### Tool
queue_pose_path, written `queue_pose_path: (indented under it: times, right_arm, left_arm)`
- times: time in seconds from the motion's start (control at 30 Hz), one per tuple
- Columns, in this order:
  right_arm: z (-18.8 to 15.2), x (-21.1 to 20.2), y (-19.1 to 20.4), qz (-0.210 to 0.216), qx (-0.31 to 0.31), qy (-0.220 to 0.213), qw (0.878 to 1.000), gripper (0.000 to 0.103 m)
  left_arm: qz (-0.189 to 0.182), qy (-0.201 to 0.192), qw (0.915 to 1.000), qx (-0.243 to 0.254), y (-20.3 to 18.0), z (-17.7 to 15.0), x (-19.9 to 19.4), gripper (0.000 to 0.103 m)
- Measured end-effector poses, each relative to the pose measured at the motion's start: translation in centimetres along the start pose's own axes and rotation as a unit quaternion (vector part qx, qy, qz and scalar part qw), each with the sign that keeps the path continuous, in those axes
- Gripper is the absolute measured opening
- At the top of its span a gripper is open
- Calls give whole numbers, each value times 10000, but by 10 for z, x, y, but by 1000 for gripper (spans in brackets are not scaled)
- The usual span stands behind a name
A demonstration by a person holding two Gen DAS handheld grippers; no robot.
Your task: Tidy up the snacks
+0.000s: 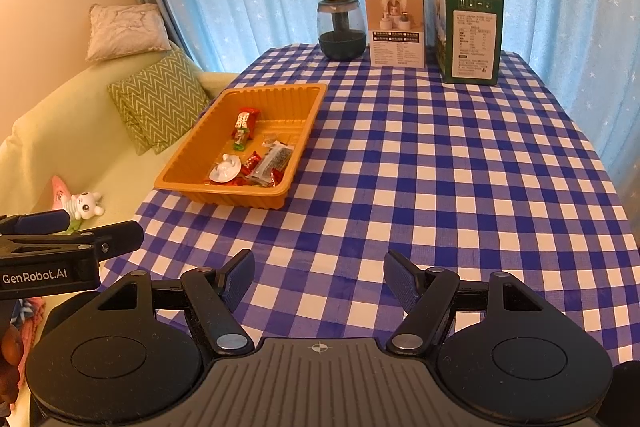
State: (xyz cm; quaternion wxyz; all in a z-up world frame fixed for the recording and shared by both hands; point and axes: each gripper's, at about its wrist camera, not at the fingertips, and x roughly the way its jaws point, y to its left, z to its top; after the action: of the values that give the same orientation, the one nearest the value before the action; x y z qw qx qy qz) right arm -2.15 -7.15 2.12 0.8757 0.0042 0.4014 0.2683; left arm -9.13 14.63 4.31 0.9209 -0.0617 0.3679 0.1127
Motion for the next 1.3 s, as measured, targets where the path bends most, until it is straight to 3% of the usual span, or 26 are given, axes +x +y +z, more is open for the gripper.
queue_pose_path:
  times: [1.3]
  right_arm:
    - [1, 0, -3, 9, 9, -14, 10000, 71]
  left_arm:
    - [22, -40, 10000, 20, -3, 4, -2, 103]
